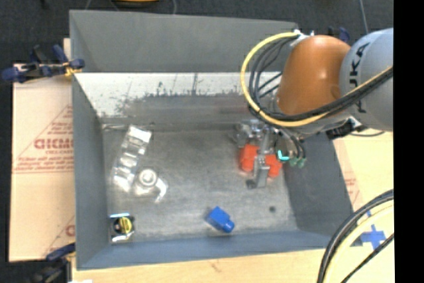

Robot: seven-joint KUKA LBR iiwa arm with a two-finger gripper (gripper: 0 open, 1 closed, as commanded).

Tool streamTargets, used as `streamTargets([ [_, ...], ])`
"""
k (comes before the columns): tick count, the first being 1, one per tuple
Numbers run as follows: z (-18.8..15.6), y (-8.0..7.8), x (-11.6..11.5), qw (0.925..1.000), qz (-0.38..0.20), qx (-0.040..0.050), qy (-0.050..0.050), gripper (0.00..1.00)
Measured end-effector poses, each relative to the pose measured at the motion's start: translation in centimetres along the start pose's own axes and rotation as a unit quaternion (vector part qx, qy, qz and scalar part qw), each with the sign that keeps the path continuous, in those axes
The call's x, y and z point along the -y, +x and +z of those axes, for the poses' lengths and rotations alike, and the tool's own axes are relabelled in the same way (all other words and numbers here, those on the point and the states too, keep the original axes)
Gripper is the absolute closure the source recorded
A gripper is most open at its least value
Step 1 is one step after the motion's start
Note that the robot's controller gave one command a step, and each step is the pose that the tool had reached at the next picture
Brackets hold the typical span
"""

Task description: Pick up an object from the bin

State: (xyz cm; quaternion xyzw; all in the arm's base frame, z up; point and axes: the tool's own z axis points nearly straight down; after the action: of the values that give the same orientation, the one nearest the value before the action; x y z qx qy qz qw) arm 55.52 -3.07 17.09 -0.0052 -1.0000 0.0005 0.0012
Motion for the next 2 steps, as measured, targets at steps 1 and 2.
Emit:
streamTargets([
  [1,9.2,-1.0,5.6,0.9955,-0.095,0.0048,0.001,0.0],
  [2,9.6,-7.1,11.7,0.9943,-0.106,0.0075,0.003,0.0],
])
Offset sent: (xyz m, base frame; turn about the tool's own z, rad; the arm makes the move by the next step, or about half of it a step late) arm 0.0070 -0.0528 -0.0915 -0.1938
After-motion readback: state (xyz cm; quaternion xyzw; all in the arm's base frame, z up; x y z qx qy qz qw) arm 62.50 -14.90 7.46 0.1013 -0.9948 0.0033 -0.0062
